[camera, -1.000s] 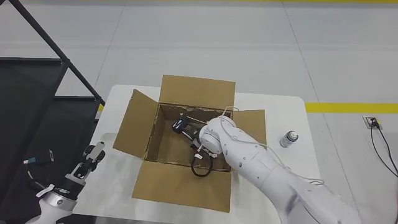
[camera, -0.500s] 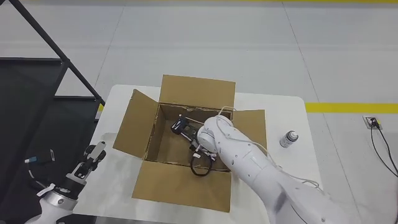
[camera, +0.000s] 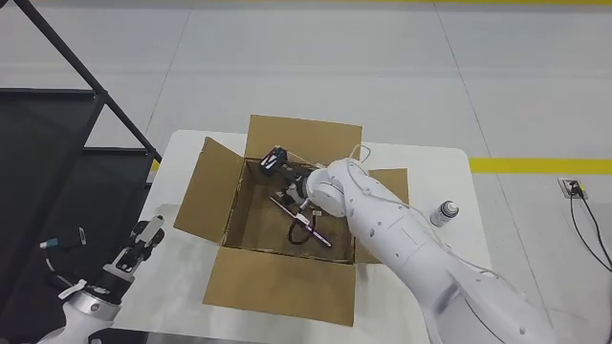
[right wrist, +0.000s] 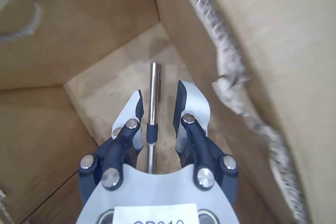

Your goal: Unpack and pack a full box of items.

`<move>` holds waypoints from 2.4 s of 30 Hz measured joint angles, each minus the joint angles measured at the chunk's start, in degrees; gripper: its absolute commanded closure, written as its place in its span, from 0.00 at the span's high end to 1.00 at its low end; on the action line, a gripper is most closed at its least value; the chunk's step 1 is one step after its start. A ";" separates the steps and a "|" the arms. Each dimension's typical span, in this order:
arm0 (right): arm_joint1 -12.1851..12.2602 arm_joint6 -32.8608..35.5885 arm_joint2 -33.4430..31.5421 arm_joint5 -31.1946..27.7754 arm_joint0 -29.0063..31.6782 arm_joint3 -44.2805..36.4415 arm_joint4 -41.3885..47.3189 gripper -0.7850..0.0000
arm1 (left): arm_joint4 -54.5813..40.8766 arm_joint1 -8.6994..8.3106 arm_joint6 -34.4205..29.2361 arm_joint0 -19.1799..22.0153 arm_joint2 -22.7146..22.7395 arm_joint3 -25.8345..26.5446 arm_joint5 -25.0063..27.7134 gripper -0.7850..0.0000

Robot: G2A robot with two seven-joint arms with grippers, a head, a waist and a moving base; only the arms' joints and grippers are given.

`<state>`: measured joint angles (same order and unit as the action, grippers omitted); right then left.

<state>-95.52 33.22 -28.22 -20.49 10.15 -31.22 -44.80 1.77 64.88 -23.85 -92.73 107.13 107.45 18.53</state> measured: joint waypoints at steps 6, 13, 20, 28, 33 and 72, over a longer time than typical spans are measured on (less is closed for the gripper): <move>6.51 0.30 -7.80 -0.67 5.05 -13.17 -1.91 0.37 | 0.18 -0.02 -0.02 0.19 -0.42 0.03 0.21 1.00; 15.14 8.55 -22.40 1.64 20.73 -41.13 -7.54 0.47 | 0.29 -0.04 -0.03 0.24 -0.80 0.18 0.33 1.00; 18.65 10.64 -33.24 0.28 33.69 -59.29 -7.40 1.00 | 0.54 -0.08 -0.06 0.25 -0.86 0.17 0.40 1.00; 18.62 10.44 -33.11 0.40 33.70 -59.14 -7.44 1.00 | 0.84 -0.12 0.12 0.25 -0.96 0.32 0.07 1.00; 19.16 7.32 -36.83 0.93 36.31 -60.54 -3.46 1.00 | 1.01 -0.14 0.23 0.16 -0.95 0.44 -0.15 1.00; 27.89 22.73 -71.89 -23.59 69.50 -70.68 11.47 1.00 | 5.25 0.28 7.05 1.34 -5.58 0.19 -1.86 1.00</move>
<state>-67.63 55.95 -100.10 -44.08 79.65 -101.90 -33.33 7.02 65.16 -16.81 -91.39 101.54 107.64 16.66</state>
